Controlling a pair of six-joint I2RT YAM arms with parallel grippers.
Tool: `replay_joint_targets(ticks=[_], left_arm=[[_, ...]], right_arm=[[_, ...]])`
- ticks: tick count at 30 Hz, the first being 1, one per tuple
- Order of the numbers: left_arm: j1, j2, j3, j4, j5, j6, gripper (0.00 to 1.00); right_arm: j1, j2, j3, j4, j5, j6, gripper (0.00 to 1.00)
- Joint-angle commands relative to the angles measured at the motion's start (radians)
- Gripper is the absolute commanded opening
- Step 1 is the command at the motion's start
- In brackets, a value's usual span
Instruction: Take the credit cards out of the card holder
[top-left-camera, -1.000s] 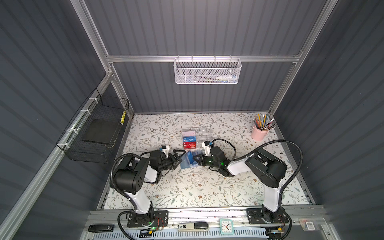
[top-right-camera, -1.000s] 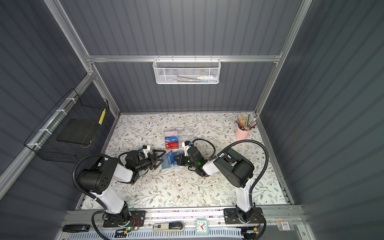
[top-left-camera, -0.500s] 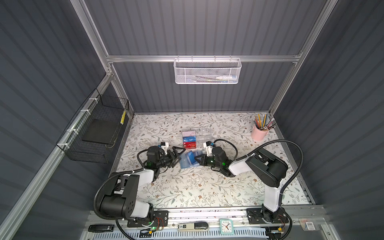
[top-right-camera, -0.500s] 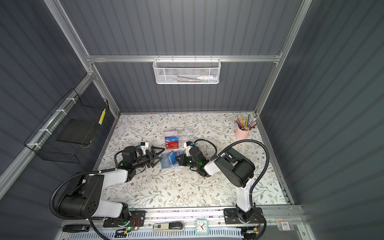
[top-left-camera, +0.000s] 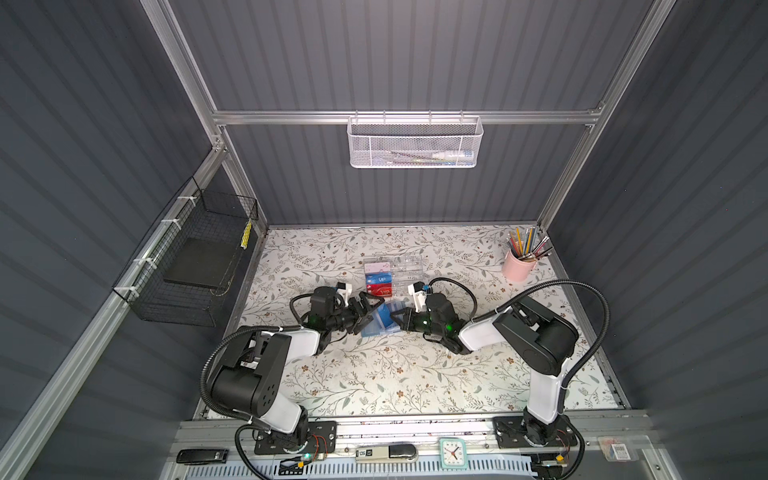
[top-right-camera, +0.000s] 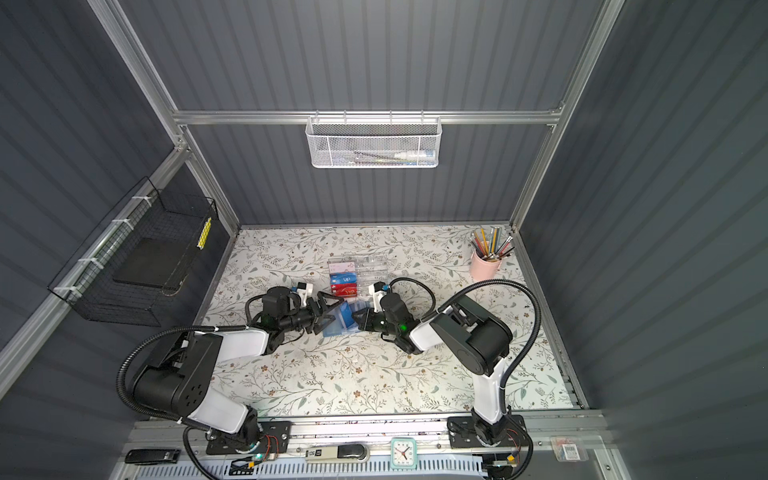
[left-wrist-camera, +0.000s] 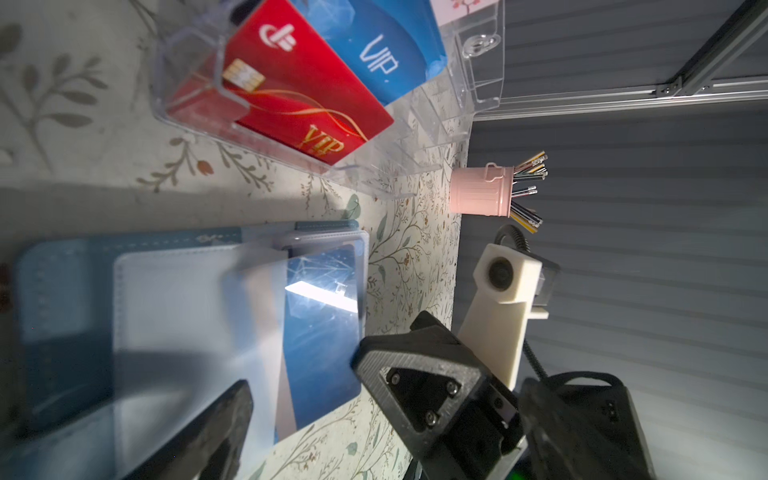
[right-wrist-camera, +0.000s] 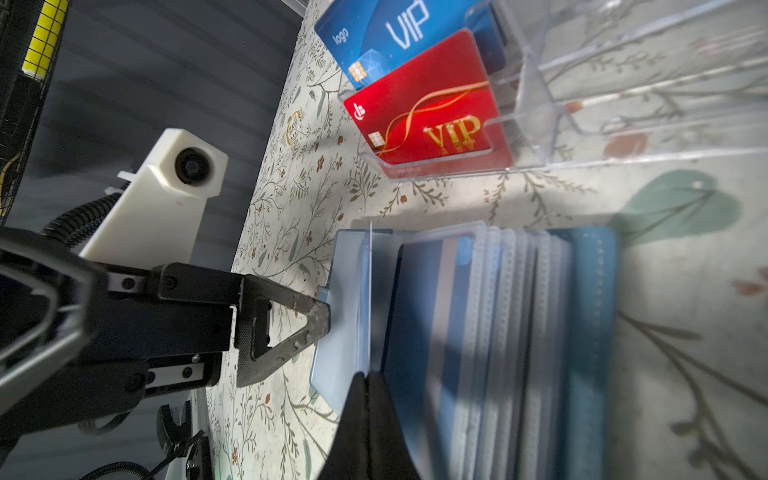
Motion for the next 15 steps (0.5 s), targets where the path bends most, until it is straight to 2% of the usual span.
replay_joint_targets(ticks=[1,3,7,15], left_arm=[[0.002,0.003,-0.016,0.013,-0.018,0.031,1.0],[0.002,0.014,-0.022,0.029,-0.019,0.027,1.0],[0.002,0.045,-0.025,0.067,-0.015,0.01,1.0],[-0.009,0.081,-0.016,0.092,-0.023,0.004,1.0]], right_arm=[[-0.006,-0.025,-0.011,-0.009,-0.009,-0.023,0.0],[-0.007,-0.022,-0.009,-0.009,-0.048,-0.023,0.0],[-0.007,-0.019,-0.009,0.0,-0.055,-0.018,0.0],[-0.007,-0.019,-0.013,0.003,-0.061,-0.02,0.06]])
